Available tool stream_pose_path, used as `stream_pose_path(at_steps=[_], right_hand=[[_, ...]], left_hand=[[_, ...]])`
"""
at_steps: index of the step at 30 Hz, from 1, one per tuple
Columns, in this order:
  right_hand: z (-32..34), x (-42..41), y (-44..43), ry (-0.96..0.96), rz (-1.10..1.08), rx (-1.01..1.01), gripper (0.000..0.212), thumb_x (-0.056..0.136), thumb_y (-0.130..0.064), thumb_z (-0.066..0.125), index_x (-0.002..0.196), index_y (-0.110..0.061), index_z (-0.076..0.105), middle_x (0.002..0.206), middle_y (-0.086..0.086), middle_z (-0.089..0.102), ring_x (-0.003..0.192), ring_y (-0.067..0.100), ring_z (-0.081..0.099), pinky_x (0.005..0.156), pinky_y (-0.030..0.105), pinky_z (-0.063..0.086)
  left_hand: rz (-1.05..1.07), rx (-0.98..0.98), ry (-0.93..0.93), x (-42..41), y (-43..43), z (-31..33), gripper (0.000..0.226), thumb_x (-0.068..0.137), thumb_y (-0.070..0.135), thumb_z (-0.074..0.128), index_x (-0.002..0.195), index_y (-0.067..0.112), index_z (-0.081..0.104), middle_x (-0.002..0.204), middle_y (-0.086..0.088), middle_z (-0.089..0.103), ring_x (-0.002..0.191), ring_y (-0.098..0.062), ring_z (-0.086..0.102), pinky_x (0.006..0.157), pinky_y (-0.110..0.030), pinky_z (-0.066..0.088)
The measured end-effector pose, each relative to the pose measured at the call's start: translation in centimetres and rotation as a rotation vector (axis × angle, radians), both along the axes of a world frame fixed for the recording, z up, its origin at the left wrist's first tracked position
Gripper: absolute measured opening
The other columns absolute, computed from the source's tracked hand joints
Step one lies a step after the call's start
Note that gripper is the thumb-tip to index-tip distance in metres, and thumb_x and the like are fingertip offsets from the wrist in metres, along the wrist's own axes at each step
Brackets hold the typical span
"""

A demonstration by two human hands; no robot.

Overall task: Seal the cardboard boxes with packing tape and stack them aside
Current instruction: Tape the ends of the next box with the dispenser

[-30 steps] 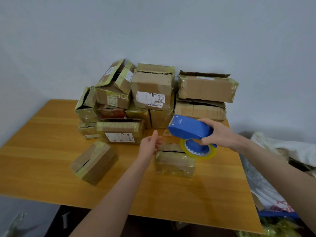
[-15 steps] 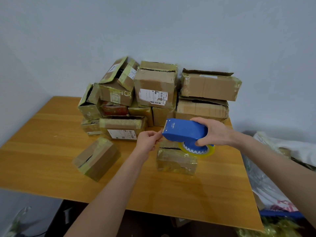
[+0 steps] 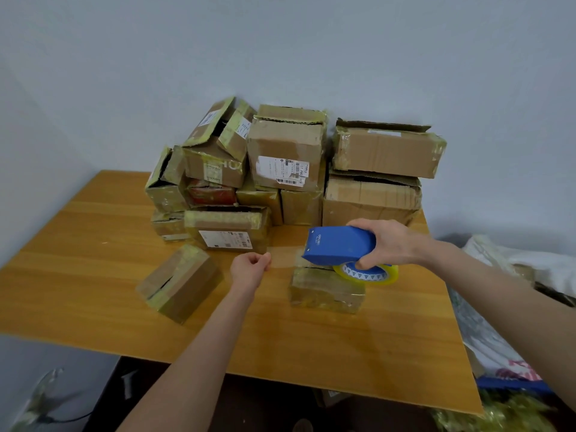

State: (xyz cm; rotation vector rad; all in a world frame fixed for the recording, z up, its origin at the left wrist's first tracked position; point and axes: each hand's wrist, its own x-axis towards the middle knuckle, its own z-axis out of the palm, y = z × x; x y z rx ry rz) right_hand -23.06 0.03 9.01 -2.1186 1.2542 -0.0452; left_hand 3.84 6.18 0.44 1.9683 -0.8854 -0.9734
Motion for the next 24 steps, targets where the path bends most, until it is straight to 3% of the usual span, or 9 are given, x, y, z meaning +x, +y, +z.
stream_pose_path(at_steps=[3,7,11,14,15,17,20,24], right_hand=[[-0.4,0.3,-0.2,0.076,-0.002,-0.052,0.067,0.071,-0.038,0.076,0.129,-0.037,0.043,0.109,-0.006,0.057,0.097,0.017,0.056,0.083,0.037,0.054],[-0.8,0.9,-0.2,0.119,-0.008,-0.081,0.069,0.073,-0.040,0.073,0.133,-0.037,0.040,0.108,-0.005,0.058,0.095,0.019,0.057,0.081,0.039,0.054],[-1.2,1.6,-0.2,0.123,0.011,-0.116,0.073,0.068,-0.045,0.070,0.134,-0.036,0.040,0.107,-0.004,0.059,0.092,0.019,0.057,0.077,0.037,0.054],[-1.4,1.9,-0.3,0.124,0.005,-0.133,0.072,0.071,-0.043,0.072,0.135,-0.034,0.040,0.107,-0.004,0.059,0.092,0.019,0.057,0.076,0.035,0.053],[-1.4,1.9,-0.3,0.120,0.003,-0.136,0.072,0.071,-0.043,0.072,0.135,-0.033,0.040,0.107,-0.004,0.059,0.092,0.019,0.057,0.076,0.034,0.053],[-1.4,2.0,-0.3,0.115,0.006,-0.150,0.072,0.071,-0.043,0.072,0.135,-0.032,0.041,0.106,-0.004,0.059,0.092,0.019,0.056,0.075,0.033,0.052],[-1.4,2.0,-0.3,0.115,0.012,-0.161,0.070,0.072,-0.043,0.072,0.134,-0.031,0.041,0.107,-0.003,0.059,0.092,0.019,0.056,0.075,0.033,0.052],[-1.1,1.8,-0.1,0.119,0.007,-0.145,0.079,0.062,-0.056,0.064,0.134,-0.032,0.041,0.109,-0.004,0.059,0.093,0.018,0.057,0.078,0.037,0.053]], left_hand=[[-0.031,0.044,-0.065,-0.5,-0.3,-1.9,0.030,0.094,0.026,0.059,0.065,0.015,0.061,0.060,0.002,0.055,0.056,-0.013,0.046,0.062,-0.029,0.039],[-0.090,0.135,-0.101,-1.3,-0.7,-3.9,0.023,0.094,0.027,0.059,0.078,0.012,0.067,0.075,-0.001,0.065,0.070,-0.016,0.056,0.069,-0.030,0.045],[-0.158,0.220,-0.110,-2.6,-0.7,-5.2,0.029,0.095,0.031,0.057,0.112,0.009,0.067,0.086,-0.004,0.065,0.072,-0.017,0.058,0.067,-0.030,0.047],[-0.284,0.335,-0.327,-1.7,-0.3,-5.5,0.062,0.093,0.047,0.054,0.146,0.019,0.036,0.117,-0.011,0.063,0.100,-0.026,0.062,0.081,-0.037,0.052],[-0.287,0.299,-0.383,-1.3,-0.1,-5.4,0.068,0.092,0.048,0.055,0.148,0.019,0.030,0.119,-0.012,0.062,0.101,-0.024,0.062,0.082,-0.037,0.053],[-0.266,0.046,-0.411,-1.4,0.4,-4.4,0.058,0.093,0.038,0.056,0.145,0.018,0.038,0.123,-0.008,0.058,0.099,-0.016,0.059,0.086,-0.032,0.052],[-0.499,-0.272,-0.485,-3.4,1.7,-2.4,0.048,0.096,0.031,0.053,0.140,0.014,0.045,0.142,-0.002,0.045,0.122,-0.014,0.048,0.104,-0.031,0.043],[-0.789,-0.187,-0.632,-4.6,2.6,-2.5,0.066,0.098,0.047,0.042,0.152,0.017,0.018,0.159,-0.001,0.017,0.147,-0.017,0.011,0.116,-0.030,0.018]])
